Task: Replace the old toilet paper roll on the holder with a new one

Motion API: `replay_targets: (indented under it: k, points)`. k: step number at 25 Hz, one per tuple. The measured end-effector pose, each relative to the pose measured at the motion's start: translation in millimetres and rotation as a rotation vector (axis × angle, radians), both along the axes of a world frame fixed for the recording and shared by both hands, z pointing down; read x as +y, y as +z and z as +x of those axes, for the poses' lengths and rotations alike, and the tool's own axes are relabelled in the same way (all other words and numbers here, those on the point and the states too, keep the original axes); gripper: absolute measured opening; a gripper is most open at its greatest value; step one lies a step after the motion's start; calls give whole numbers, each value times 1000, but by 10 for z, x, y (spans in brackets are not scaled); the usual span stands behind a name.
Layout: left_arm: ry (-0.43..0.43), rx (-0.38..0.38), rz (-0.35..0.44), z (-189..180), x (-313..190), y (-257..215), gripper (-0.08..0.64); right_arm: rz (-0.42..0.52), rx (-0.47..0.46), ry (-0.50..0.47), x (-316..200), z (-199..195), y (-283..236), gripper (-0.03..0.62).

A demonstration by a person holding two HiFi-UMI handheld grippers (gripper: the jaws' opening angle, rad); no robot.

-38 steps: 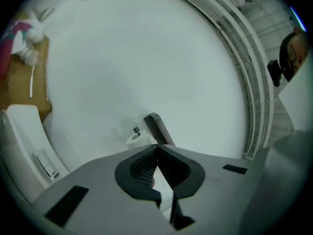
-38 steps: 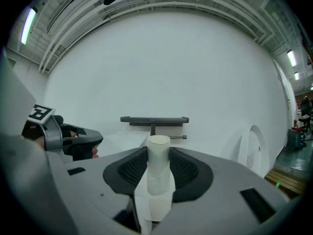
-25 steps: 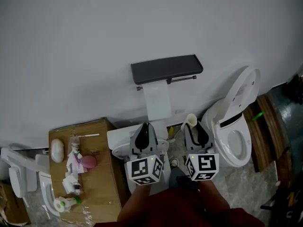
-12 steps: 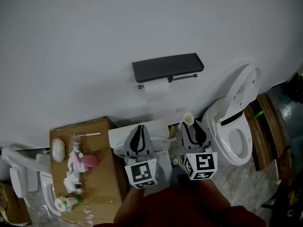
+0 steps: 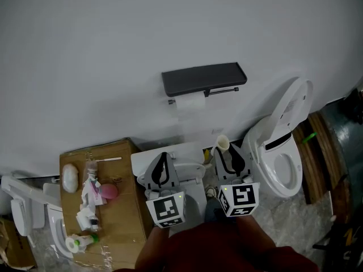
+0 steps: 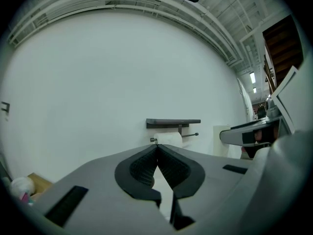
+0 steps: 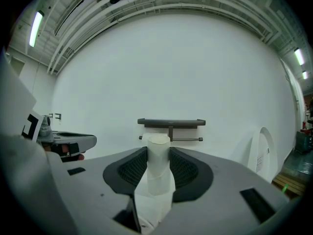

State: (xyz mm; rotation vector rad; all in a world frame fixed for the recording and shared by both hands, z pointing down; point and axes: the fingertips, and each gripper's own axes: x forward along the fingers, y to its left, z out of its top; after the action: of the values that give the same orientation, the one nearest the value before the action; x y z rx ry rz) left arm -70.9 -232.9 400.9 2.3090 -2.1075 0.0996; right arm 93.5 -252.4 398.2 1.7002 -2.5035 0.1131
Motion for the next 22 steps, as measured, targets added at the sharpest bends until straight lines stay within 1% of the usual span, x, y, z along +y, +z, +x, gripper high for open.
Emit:
replay_targets:
  k: [2, 5, 9, 14, 17, 20, 22]
  points:
    - [3, 5, 3, -4, 2, -6, 15, 2, 0, -1, 0, -18, -2, 152]
    - [7, 36, 17, -2, 3, -53, 15, 4, 2, -1, 6, -35, -9, 152]
    - [11, 17, 10, -28, -4, -44, 15, 4, 8, 4, -3, -44, -7, 152]
    - [17, 15, 12, -35, -13, -61, 15, 3, 7, 8, -6, -53, 7, 152]
    - [18, 29, 20, -35, -21, -85, 15, -1, 8, 10, -14, -55, 14, 152]
    - [20, 14, 14, -39, -44, -66, 15, -3, 10, 11, -34, -62, 13, 152]
    - [22, 17, 18, -33, -60, -75, 15, -5, 11, 12, -43, -60, 24, 152]
